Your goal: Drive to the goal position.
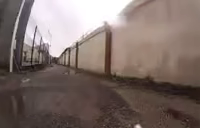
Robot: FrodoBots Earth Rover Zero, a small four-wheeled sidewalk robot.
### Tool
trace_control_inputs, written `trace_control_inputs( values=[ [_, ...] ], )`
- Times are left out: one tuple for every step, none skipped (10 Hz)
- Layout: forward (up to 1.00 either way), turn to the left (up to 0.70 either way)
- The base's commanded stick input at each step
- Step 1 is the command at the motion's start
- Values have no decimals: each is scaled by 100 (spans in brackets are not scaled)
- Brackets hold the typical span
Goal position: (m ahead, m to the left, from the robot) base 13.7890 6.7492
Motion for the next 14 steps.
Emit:
trace_control_inputs(
  values=[
    [70,8],
    [70,22],
    [70,43],
    [70,43],
    [70,43],
    [70,43],
    [70,43],
    [70,43],
    [70,43],
    [70,8],
    [70,8],
    [70,8],
    [70,8],
    [70,8]
  ],
)
